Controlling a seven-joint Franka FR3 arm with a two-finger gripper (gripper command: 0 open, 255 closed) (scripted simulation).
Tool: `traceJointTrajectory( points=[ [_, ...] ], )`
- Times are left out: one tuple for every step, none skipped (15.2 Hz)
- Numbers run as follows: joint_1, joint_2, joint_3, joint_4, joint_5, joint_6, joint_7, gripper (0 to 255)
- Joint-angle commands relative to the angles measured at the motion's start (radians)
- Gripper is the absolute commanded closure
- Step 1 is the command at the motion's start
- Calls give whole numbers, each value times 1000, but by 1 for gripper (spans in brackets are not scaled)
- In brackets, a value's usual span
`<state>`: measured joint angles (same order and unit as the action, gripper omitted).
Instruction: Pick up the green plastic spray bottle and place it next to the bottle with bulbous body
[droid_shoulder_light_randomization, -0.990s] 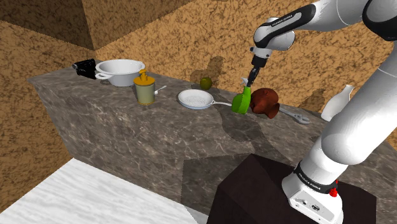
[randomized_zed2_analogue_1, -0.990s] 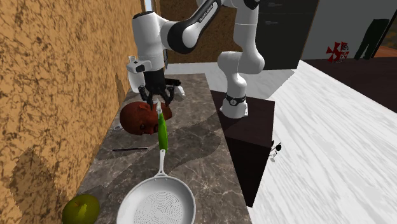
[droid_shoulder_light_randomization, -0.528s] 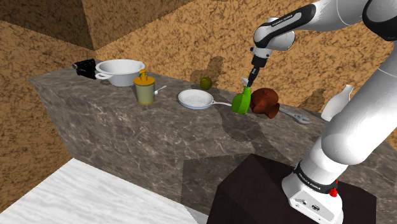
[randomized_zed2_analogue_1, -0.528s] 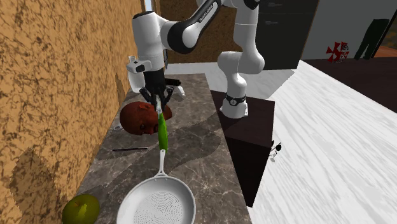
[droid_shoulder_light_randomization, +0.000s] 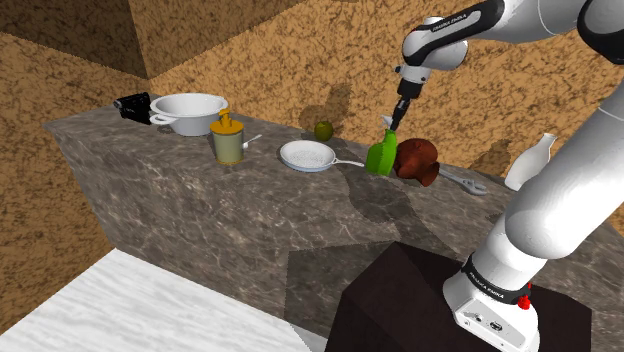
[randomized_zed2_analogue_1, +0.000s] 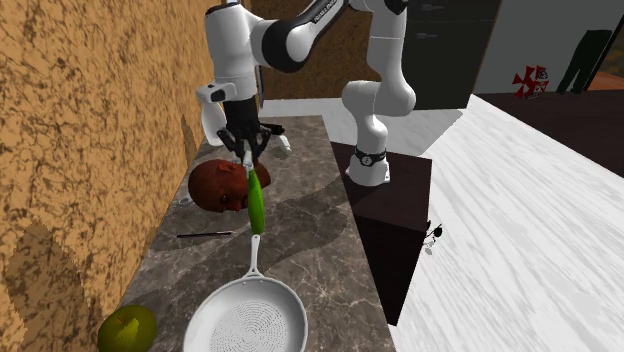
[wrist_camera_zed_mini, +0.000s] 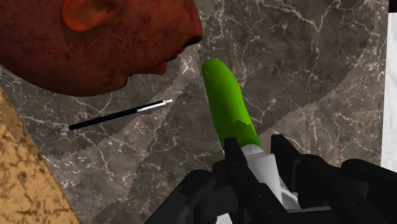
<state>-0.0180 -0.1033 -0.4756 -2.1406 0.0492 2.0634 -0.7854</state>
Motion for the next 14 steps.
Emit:
traceJointTrajectory(
  points=[
    [0,-11,2,17,-6,-27,7,255],
    [0,-15,3,27,-9,-40,9,255],
    [0,-19,4,36,-11,-53,12,255],
    [0,-23,5,46,-13,-67,14,255],
    [0,-27,5,57,-15,-80,16,255],
    [1,-30,6,67,-16,-93,19,255],
    [1,-33,7,78,-18,-106,21,255],
    [1,-35,8,89,-19,-120,23,255],
    [1,-38,9,100,-20,-133,24,255],
    [1,-40,9,111,-22,-146,26,255],
    [1,-42,10,122,-23,-159,28,255],
    [2,-44,11,134,-23,-173,29,255],
    [2,-46,11,146,-24,-186,31,255],
    [2,-47,12,158,-25,-199,32,255]
  ],
)
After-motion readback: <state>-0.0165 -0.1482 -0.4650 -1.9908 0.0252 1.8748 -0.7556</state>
